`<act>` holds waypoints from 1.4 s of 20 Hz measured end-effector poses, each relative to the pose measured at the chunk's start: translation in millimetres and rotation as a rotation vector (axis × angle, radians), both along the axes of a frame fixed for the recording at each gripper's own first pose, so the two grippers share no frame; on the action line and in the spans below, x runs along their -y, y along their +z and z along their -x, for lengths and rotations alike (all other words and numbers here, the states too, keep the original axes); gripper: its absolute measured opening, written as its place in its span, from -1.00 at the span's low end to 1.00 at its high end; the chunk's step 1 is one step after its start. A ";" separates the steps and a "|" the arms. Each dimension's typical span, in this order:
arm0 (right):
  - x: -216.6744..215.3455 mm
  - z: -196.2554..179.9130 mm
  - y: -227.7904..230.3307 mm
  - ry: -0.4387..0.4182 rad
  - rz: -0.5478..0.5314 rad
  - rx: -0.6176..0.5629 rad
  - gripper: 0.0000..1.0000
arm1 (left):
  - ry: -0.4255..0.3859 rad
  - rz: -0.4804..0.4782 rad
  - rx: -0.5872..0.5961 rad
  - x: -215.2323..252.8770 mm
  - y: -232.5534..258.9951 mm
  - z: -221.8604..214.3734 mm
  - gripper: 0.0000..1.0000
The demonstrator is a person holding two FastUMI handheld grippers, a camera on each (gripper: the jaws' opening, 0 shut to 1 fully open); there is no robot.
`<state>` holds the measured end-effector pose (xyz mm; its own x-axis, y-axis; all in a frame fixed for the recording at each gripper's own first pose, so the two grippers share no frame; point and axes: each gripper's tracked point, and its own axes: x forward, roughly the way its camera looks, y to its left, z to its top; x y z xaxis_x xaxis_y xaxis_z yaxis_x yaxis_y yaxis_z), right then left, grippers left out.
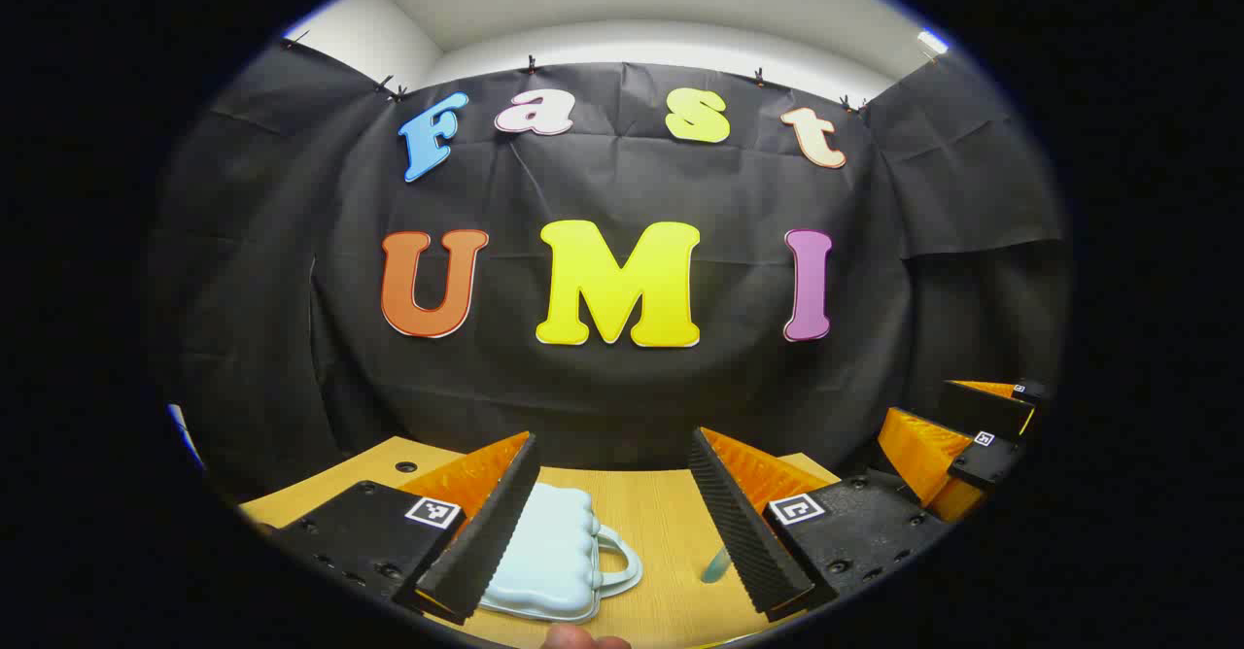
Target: First open the suitcase, pack the skin care products into it, and then close the suitcase.
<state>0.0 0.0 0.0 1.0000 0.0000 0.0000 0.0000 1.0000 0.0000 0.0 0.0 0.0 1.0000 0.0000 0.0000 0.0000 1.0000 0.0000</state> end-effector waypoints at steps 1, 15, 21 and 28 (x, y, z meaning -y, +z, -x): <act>0.4 1.5 0.4 0.000 0.001 0.001 0.60 | 0.001 0.000 0.000 -0.1 0.3 0.0 0.98; 4.3 10.4 0.8 0.002 0.025 0.011 0.60 | -0.025 0.001 -0.009 11.1 -0.3 5.8 0.98; 6.9 12.1 0.4 0.000 0.020 0.009 0.60 | -0.015 -0.005 -0.002 10.8 1.9 10.6 0.98; 9.0 14.8 -0.9 0.005 0.023 0.004 0.60 | -0.013 -0.008 -0.011 12.1 -3.8 11.7 0.98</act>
<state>-14.8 -9.0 -0.9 1.0000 0.0054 0.0039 -0.0053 0.9997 -0.0230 -11.7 -12.1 -3.8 0.9999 -0.0129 -0.0106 0.0130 0.9999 0.0080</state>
